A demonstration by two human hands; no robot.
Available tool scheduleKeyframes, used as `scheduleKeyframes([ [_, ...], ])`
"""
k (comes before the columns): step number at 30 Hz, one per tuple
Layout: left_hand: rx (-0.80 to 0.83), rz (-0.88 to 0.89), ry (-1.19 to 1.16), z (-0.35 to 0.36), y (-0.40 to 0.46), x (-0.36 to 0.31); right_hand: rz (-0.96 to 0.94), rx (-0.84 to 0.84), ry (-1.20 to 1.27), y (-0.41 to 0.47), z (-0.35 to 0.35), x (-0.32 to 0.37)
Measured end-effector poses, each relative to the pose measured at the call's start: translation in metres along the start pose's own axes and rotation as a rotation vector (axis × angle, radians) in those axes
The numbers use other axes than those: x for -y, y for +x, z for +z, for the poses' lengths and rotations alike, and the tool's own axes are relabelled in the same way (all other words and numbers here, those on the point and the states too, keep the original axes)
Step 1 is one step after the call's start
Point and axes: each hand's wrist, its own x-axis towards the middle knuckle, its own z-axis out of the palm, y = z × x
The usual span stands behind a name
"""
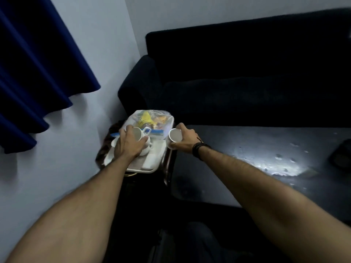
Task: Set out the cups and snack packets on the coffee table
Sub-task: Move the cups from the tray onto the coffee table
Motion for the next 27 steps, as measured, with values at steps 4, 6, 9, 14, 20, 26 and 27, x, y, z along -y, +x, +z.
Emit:
scheduleKeyframes([
  [4, 0.068, 0.102, -0.021, 0.042, -0.025, -0.067, 0.141, -0.054, -0.099, -0.035, -0.066, -0.063],
  [6, 0.122, 0.111, -0.028, 0.066, -0.04, -0.1, 0.205, -0.056, -0.193, -0.054, -0.095, -0.099],
  [9, 0.196, 0.099, -0.025, 0.101, -0.062, -0.141, 0.292, -0.022, -0.344, -0.082, -0.128, -0.149],
  [14, 0.354, 0.104, 0.02, 0.155, -0.096, -0.185, 0.353, 0.009, -0.512, -0.116, -0.156, -0.217],
  [20, 0.417, 0.045, 0.04, 0.199, -0.119, -0.216, 0.275, 0.094, -0.686, -0.119, -0.164, -0.257],
  [26, 0.453, -0.107, -0.016, 0.228, -0.124, -0.235, 0.195, 0.121, -0.713, -0.102, -0.166, -0.267],
  [27, 0.456, -0.12, -0.025, 0.233, -0.125, -0.238, 0.197, 0.108, -0.693, -0.101, -0.165, -0.269],
])
